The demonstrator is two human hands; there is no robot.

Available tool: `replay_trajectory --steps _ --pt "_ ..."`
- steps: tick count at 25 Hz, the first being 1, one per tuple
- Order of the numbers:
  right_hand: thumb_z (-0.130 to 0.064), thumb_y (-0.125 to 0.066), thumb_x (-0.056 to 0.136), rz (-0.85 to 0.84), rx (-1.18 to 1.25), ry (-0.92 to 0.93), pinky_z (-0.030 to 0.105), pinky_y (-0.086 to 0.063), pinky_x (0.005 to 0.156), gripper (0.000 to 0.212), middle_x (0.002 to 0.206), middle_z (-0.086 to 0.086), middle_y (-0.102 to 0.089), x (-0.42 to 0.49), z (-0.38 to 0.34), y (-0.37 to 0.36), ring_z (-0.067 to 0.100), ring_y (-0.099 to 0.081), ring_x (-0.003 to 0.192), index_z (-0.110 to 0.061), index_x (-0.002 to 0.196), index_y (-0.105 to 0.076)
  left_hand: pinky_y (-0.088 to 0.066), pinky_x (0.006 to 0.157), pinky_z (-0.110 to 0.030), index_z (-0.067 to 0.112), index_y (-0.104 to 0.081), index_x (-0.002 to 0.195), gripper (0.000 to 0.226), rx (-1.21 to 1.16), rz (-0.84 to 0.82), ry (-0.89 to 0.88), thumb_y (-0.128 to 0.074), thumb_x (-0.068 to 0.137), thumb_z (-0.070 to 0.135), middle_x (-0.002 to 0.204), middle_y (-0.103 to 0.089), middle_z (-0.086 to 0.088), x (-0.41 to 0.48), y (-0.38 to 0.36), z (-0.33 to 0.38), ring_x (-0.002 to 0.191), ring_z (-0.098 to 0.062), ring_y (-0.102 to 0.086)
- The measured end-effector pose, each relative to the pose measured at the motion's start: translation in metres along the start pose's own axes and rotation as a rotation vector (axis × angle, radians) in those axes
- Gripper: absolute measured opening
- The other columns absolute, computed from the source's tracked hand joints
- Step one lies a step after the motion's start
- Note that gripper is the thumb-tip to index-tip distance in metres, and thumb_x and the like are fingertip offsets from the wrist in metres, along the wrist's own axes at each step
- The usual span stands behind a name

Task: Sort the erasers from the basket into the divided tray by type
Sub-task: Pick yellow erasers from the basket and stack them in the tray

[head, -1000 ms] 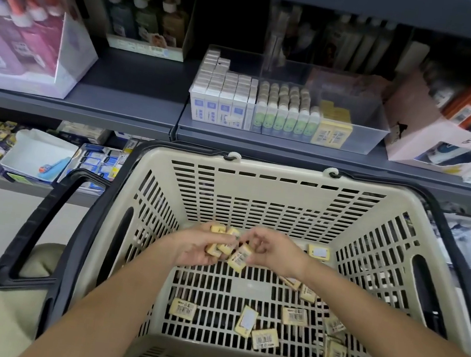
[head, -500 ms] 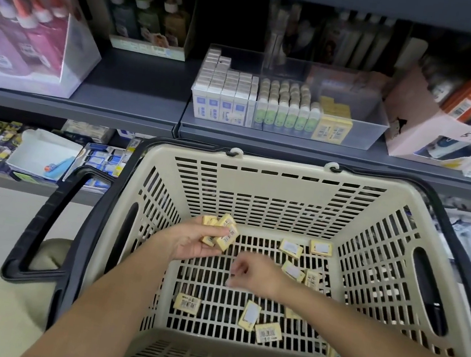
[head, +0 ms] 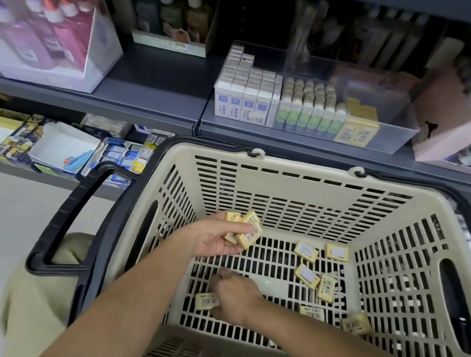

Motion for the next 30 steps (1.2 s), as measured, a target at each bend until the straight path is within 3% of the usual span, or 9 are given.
replay_trajectory --steps 6,9,12,16,20,24,26,28,30 --pt "-0.024 -0.074 0.076 0.019 0.551 -0.189 0.022 -0.045 0.073 0.031 0.088 -0.011 -0.056 -0.052 0.079 0.061 0.008 -0.054 0.082 -0.020 0.101 -0.055 -0.057 0.058 -0.029 0.009 -0.062 0.105 0.044 0.003 -0.096 0.027 -0.079 0.064 0.008 0.087 -0.073 -0.010 -0.005 -0.021 0.004 0.076 -0.021 -0.070" --pt "-0.018 -0.074 0.077 0.157 0.693 -0.211 0.024 -0.044 0.072 0.017 0.080 -0.004 -0.059 -0.080 0.104 0.111 0.010 -0.054 0.072 -0.016 0.088 -0.062 -0.058 0.061 -0.029 0.004 -0.055 0.114 0.053 -0.056 -0.192 0.004 -0.078 0.067 0.004 0.096 -0.071 -0.016 -0.009 -0.043 0.013 0.085 -0.026 -0.071" --pt "-0.015 -0.072 0.078 0.230 0.752 -0.150 0.031 -0.047 0.073 0.011 0.079 0.003 -0.061 -0.098 0.109 0.152 0.014 -0.055 0.073 -0.020 0.078 -0.063 -0.058 0.064 -0.027 0.005 -0.055 0.115 0.059 -0.078 -0.250 -0.072 -0.081 0.062 0.008 0.100 -0.070 -0.017 -0.015 -0.060 0.026 0.087 -0.026 -0.070" --pt "-0.009 -0.071 0.079 0.310 0.880 -0.143 0.031 -0.053 0.079 0.015 0.086 0.006 -0.065 -0.111 0.110 0.181 0.014 -0.061 0.078 -0.010 0.092 -0.065 -0.058 0.063 -0.025 0.006 -0.057 0.115 0.060 -0.030 -0.310 -0.147 -0.082 0.061 0.008 0.098 -0.069 -0.015 -0.026 -0.079 0.043 0.083 -0.022 -0.069" --pt "-0.009 -0.075 0.074 0.391 0.909 -0.091 0.021 -0.051 0.066 0.017 0.075 -0.002 -0.066 -0.127 0.113 0.209 0.006 -0.061 0.064 -0.016 0.086 -0.064 -0.058 0.058 -0.027 0.003 -0.056 0.116 0.053 0.072 -0.287 -0.235 -0.076 0.066 0.002 0.095 -0.069 -0.016 -0.036 -0.098 0.069 0.078 -0.023 -0.070" --pt "-0.008 -0.072 0.077 0.591 0.982 -0.060 0.021 -0.054 0.066 0.012 0.072 -0.001 -0.070 -0.156 0.150 0.269 0.011 -0.065 0.066 -0.015 0.085 -0.067 -0.056 0.053 -0.027 0.013 -0.057 0.107 0.055 0.094 -0.210 -0.431 -0.078 0.056 0.005 0.084 -0.073 -0.008 -0.046 -0.117 0.126 0.070 -0.017 -0.069" --pt "-0.011 -0.069 0.081 0.779 0.896 -0.111 0.021 -0.053 0.069 0.009 0.076 0.000 -0.070 -0.165 0.176 0.303 0.014 -0.066 0.072 -0.017 0.087 -0.068 -0.055 0.052 -0.026 0.015 -0.055 0.108 0.058 0.073 -0.167 -0.513 -0.077 0.055 0.007 0.082 -0.074 -0.005 -0.046 -0.124 0.154 0.068 -0.015 -0.069" --pt "-0.018 -0.065 0.085 0.953 0.539 -0.260 0.025 -0.051 0.077 0.012 0.089 0.003 -0.071 -0.169 0.199 0.336 0.018 -0.065 0.083 -0.017 0.097 -0.068 -0.054 0.052 -0.025 0.016 -0.053 0.110 0.059 0.037 -0.137 -0.564 -0.075 0.056 0.008 0.081 -0.074 -0.004 -0.043 -0.128 0.174 0.068 -0.014 -0.070" --pt "-0.020 -0.059 0.087 1.016 0.217 -0.385 0.027 -0.046 0.082 0.023 0.103 0.008 -0.069 -0.163 0.211 0.360 0.025 -0.063 0.095 -0.016 0.109 -0.066 -0.055 0.054 -0.025 0.016 -0.054 0.110 0.059 0.005 -0.121 -0.582 -0.076 0.056 0.008 0.082 -0.074 -0.003 -0.036 -0.131 0.182 0.068 -0.014 -0.070"
Point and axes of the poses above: each hand's wrist, its own x-axis towards the middle knuckle, its own y-axis out of the back of the hand, z = x × y, the point moved 8 cm from there along x, towards the middle knuckle
